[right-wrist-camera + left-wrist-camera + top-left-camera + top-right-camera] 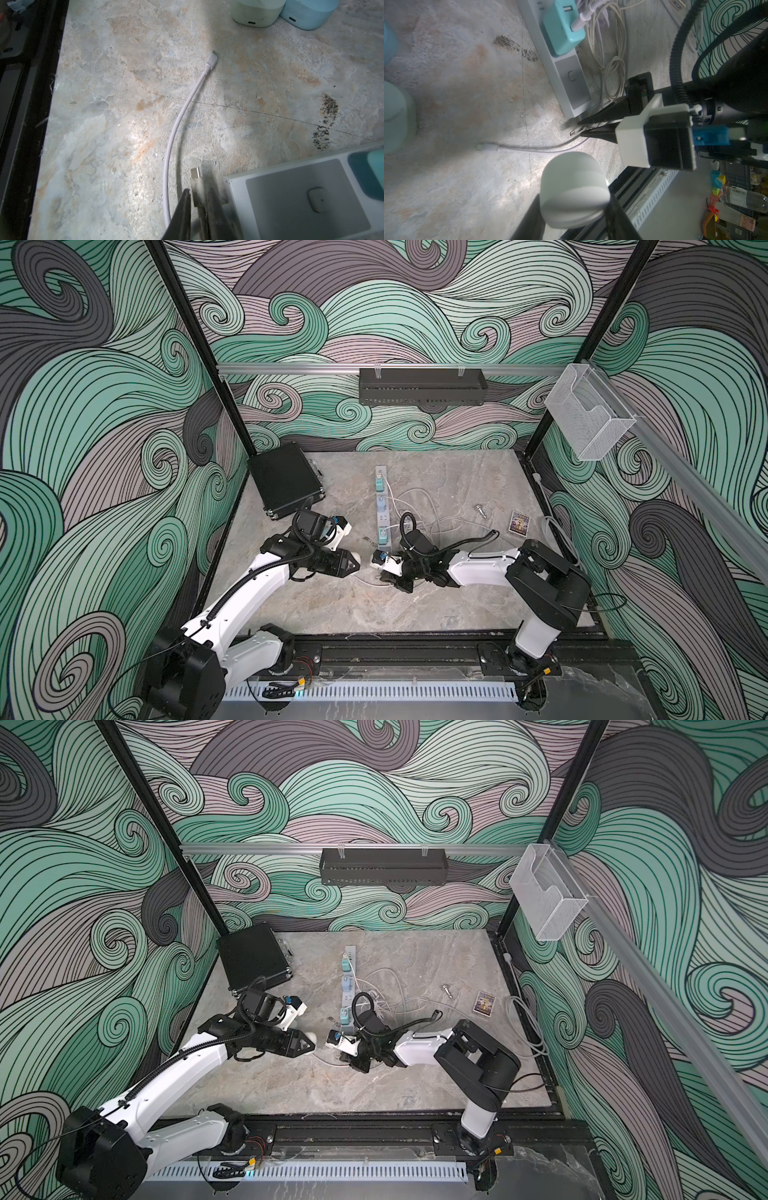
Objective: Charge the bluetooth headset
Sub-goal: Pick up the charging cable from the center of the board.
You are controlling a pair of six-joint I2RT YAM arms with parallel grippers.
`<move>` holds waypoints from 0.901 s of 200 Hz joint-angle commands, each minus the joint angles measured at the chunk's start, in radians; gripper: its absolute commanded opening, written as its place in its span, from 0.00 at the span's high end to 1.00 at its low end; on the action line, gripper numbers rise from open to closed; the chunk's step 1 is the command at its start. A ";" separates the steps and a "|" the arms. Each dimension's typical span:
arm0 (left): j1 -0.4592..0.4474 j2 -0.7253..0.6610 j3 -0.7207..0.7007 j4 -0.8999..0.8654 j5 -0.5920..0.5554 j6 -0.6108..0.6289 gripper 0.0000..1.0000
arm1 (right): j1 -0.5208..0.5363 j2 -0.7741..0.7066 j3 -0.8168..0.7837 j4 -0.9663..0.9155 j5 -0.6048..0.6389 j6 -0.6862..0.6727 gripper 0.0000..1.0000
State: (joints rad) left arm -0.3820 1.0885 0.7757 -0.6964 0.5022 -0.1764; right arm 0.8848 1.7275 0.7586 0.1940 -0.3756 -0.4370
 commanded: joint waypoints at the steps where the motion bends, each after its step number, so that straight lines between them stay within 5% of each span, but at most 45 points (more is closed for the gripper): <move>1: -0.001 -0.025 0.015 -0.010 -0.010 -0.005 0.77 | 0.014 -0.013 -0.004 -0.114 0.094 -0.059 0.82; 180: -0.002 -0.045 0.009 -0.005 -0.013 -0.005 0.77 | 0.106 0.006 -0.007 -0.068 0.273 -0.180 0.86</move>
State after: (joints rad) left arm -0.3820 1.0618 0.7753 -0.6960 0.4973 -0.1764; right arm 0.9852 1.7130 0.7624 0.1741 -0.1501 -0.6041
